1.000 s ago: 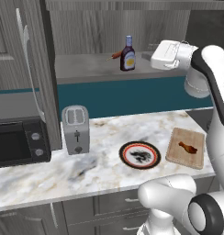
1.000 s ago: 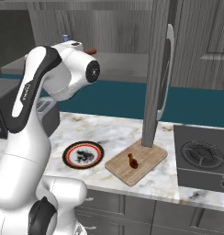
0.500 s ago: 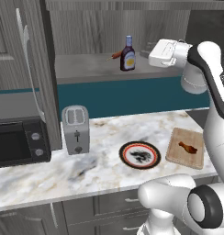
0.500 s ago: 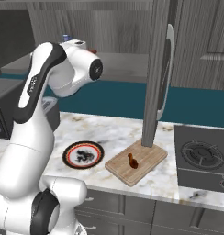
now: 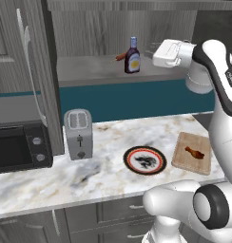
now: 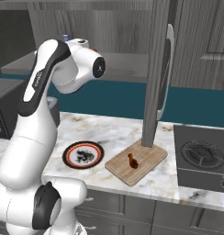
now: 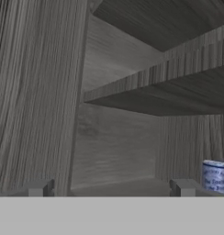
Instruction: Pick the chicken drumstick from the plate and place it on the cutting board. Then pick the condiment bottle from the cabinet and place it next to the cutting board.
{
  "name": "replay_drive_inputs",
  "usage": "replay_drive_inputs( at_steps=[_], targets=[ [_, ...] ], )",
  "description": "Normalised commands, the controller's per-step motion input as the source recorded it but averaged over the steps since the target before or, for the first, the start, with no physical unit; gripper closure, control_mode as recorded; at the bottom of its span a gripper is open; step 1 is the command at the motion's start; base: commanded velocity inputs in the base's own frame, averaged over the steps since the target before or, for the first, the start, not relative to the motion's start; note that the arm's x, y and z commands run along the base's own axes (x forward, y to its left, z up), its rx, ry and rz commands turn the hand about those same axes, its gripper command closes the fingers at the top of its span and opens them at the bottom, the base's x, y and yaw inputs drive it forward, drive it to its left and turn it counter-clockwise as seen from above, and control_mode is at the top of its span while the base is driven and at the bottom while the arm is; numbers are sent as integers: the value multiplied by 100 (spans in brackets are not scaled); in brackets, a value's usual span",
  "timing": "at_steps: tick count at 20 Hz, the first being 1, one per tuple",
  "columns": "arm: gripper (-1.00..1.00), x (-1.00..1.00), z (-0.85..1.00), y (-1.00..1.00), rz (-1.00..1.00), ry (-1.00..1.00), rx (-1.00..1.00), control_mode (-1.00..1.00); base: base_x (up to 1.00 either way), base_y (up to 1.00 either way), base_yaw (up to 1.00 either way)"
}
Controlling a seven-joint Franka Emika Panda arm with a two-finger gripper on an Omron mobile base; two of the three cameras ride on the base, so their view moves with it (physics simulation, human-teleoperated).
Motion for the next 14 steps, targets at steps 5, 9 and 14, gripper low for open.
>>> replay_drive_inputs(
  at_steps=[5, 9, 14],
  targets=[
    [-100, 10, 0, 0, 0, 0, 0, -100, 0, 0, 0],
    [-100, 15, 0, 0, 0, 0, 0, -100, 0, 0, 0],
    [-100, 16, 0, 0, 0, 0, 0, -100, 0, 0, 0]
  ],
)
